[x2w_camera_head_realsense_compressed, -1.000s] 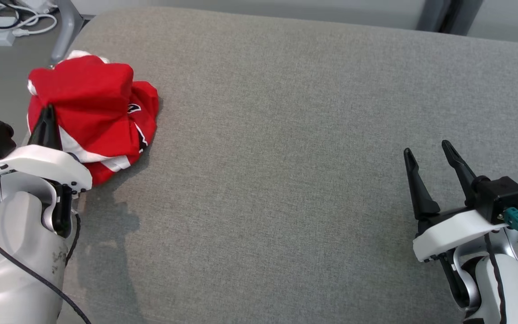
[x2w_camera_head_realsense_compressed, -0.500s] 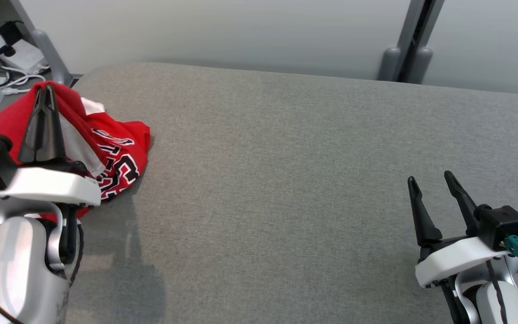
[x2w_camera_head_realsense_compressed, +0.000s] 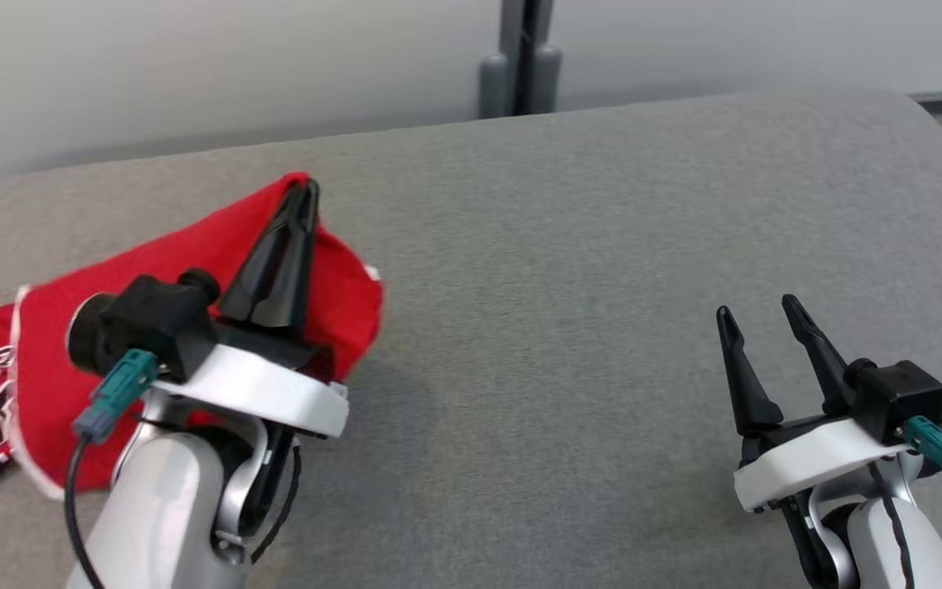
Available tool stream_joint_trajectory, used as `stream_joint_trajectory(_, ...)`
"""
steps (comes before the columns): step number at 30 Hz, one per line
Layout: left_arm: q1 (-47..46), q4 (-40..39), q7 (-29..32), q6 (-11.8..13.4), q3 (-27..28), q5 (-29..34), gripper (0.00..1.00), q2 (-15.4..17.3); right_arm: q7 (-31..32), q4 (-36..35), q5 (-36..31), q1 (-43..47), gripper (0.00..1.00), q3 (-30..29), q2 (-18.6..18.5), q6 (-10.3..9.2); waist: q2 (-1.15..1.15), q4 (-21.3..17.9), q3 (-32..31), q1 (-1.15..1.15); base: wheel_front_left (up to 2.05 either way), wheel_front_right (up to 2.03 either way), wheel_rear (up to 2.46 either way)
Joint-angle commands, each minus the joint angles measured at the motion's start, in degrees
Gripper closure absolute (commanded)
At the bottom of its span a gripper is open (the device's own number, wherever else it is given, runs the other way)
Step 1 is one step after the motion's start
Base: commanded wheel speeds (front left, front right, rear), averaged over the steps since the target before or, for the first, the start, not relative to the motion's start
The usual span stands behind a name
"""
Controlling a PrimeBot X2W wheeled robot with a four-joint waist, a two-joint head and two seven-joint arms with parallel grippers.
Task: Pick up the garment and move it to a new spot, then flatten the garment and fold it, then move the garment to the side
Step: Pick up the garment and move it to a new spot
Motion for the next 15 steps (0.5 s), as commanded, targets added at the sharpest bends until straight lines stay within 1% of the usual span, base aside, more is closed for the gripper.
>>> stream_joint_trajectory(1, -1.41, 0.23, 0.28, -0.53, -0.52, 0.61, 1.0, -0.02, -0.39, 0.21, 0.29, -0.36, 0.0, 0.15, -0.18, -0.02, 0.0, -6.16, 2.21, 0.0, 0.0, 0.0, 0.0)
stream_joint_trajectory(2, -2.1, 0.5, 0.47, -0.95, -1.6, 0.71, 1.0, -0.5, -0.76, 0.52, 0.66, -0.54, 0.0, 0.38, -0.2, -0.02, 0.0, -7.78, 2.64, 0.0, 0.0, 0.0, 0.0)
stream_joint_trajectory(3, -3.91, 1.12, 0.75, -1.79, -3.5, 1.26, 1.0, -1.28, -1.42, 1.16, 1.31, -0.88, 0.0, 0.61, -0.19, -0.02, 0.0, -10.84, 3.52, 0.0, 0.0, 0.0, 0.0)
stream_joint_trajectory(7, -7.27, 3.1, 1.31, -2.63, -6.19, 2.07, 1.0, -2.57, -2.69, 2.45, 2.81, -1.15, 0.0, 1.2, -0.16, -0.02, 0.0, -16.0, 5.7, 0.0, 0.0, 0.0, 0.0)
stream_joint_trajectory(10, -9.41, 6.92, 2.09, -3.09, -7.16, 1.93, 1.0, -3.09, -3.49, 3.49, 3.81, -1.45, 0.0, 1.59, -0.15, -0.02, 0.0, -18.67, 7.43, 0.0, 0.0, 0.0, 0.0)
stream_joint_trajectory(15, -11.74, 16.36, 1.87, -4.41, -8.29, 1.21, 1.0, -3.75, -4.86, 5.17, 5.27, -2.25, 0.0, 2.07, -0.15, -0.02, 0.0, -20.26, 9.6, 0.0, 0.0, 0.0, 0.0)
